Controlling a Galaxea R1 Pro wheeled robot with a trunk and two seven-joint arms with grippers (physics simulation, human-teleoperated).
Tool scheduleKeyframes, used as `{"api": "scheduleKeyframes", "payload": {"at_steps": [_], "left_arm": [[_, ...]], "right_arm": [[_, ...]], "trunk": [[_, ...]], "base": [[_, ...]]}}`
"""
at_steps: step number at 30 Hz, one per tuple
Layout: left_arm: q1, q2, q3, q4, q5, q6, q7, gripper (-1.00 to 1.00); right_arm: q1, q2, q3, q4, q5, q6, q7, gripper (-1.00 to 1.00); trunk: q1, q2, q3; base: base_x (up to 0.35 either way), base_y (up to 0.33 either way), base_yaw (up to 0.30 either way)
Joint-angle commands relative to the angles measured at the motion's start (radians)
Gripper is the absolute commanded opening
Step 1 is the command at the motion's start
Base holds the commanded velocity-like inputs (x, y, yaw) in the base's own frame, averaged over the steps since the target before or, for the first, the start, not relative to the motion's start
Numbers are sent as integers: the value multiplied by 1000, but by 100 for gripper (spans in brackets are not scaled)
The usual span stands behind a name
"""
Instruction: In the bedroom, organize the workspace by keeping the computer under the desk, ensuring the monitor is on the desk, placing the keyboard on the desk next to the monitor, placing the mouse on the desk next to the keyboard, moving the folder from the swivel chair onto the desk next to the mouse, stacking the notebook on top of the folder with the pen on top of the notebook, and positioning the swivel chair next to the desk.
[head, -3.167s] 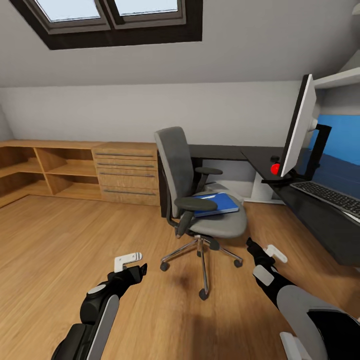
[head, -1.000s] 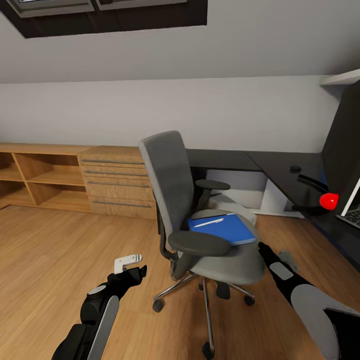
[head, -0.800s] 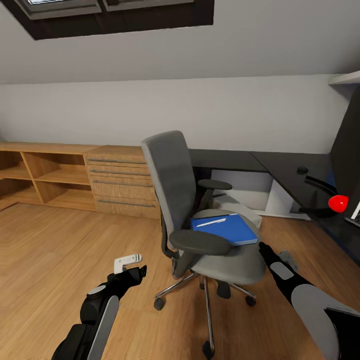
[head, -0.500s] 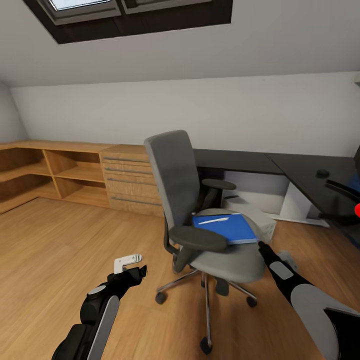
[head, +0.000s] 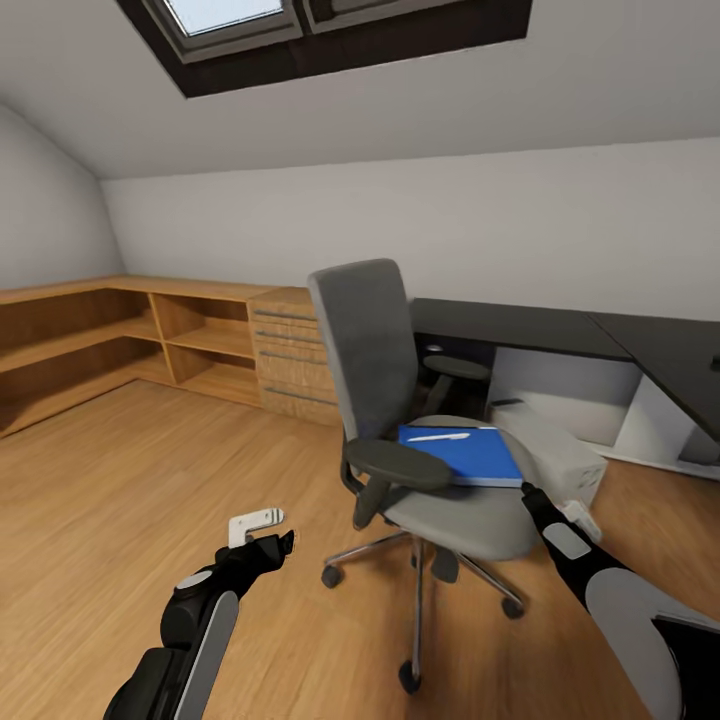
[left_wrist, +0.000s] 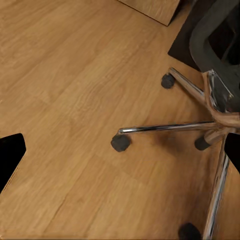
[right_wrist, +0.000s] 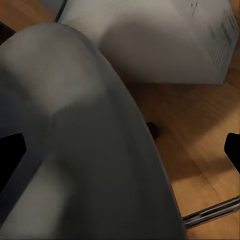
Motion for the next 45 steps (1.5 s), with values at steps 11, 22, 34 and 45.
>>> {"api": "scheduleKeyframes", "payload": {"at_steps": [11,22,34,45], "left_arm": [[-1,0,-2,0,10,3,9,100],[-1,0,-1,0,12,3,9,100],[-1,-1,-1,0,12,2,11,100],[-1,-1,-2,0,9,2,11,100]], "right_arm": [[0,17,13,27,-15,11,-1,100],[0,15,12,26,-15,11,-1,100],[0,-2,9,27,-16,15,-2,100],[0,-47,-8,29,-88,16,-4,100]], "trunk": [[0,0,-1],[0,0,-1],[0,0,-1],[0,0,-1]], "base": [[0,0,276],[0,0,197],[0,0,3],[18,0,0]]}}
